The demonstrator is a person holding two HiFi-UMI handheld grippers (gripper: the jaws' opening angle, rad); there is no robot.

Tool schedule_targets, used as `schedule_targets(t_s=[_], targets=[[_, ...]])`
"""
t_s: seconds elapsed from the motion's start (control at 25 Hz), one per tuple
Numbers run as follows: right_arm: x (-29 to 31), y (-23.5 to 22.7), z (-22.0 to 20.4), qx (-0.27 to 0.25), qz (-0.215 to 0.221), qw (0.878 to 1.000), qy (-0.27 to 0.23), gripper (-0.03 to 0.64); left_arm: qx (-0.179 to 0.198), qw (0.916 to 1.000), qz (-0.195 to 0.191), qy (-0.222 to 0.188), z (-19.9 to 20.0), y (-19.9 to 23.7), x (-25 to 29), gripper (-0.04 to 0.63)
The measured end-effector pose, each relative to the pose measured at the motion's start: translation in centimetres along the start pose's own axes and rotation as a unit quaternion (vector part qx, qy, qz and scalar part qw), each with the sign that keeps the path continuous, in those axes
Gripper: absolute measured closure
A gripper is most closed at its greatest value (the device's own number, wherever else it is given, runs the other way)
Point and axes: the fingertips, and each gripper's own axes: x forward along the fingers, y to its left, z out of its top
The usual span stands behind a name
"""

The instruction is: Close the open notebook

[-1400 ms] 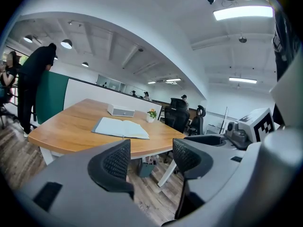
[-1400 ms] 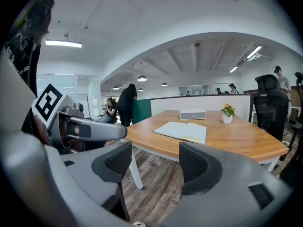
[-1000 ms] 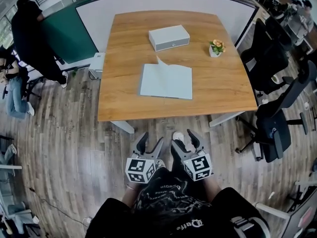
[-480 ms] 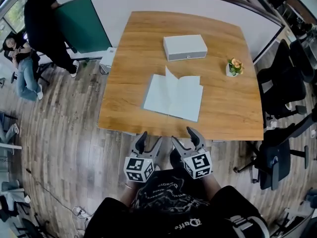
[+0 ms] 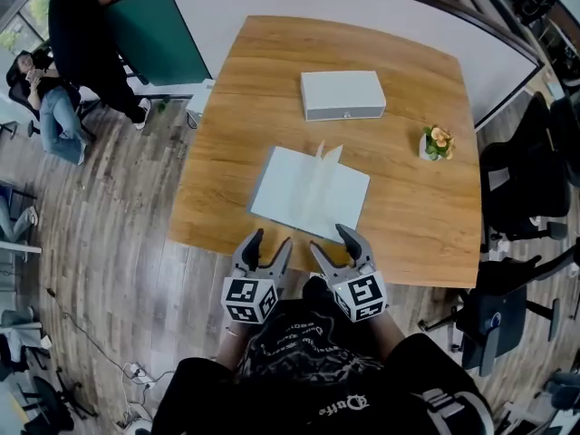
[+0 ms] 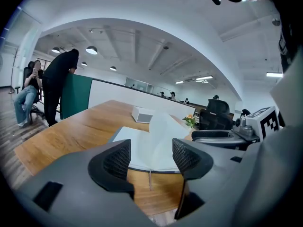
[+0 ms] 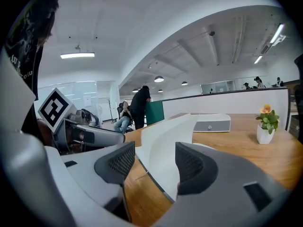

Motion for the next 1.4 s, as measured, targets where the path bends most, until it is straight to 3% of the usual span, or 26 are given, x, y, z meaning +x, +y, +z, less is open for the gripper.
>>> schedule_targets(t_s=[0.2, 0.4, 0.6, 0.72, 1.04, 1.28, 1.4], targets=[[0.8, -1.4, 1.2, -0.005, 0.03, 0.999, -0.008, 0.379, -0.008, 0.9994, 0.033, -0.008, 0.8, 1.0, 1.6, 0.301], [1.6, -2.4, 1.1, -0.001, 0.026, 1.0, 0.0, 0.396, -0.009, 0.9983, 0.058, -0.001, 1.3, 3.4, 2.7, 0.301], [2.4, -2.7, 1.6, -0.004, 0.005, 1.0, 0.008, 0.402, -0.017, 0.9968, 0.072, 0.03, 1.5, 6.8, 4.4, 0.299], [2.8, -2.7, 2.1, -0.005, -0.007, 1.0, 0.009, 0.403, -0.024, 0.9939, 0.079, 0.074, 0.3, 8.8, 5.7, 0.281], [3.8, -2.8, 2.5, -0.003, -0.037, 0.999, 0.02, 0.405, -0.066, 0.9772, 0.079, 0.186, -3.4, 12.5, 8.6, 0.261], [4.3, -3.1, 2.5, -0.005, -0.05, 0.999, 0.022, 0.406, -0.034, 0.962, 0.125, 0.24, -4.8, 13.8, 9.1, 0.284], [4.6, -3.0, 2.4, -0.004, -0.047, 0.999, 0.025, 0.407, -0.039, 0.9539, 0.14, 0.263, -4.9, 13.7, 9.1, 0.289]])
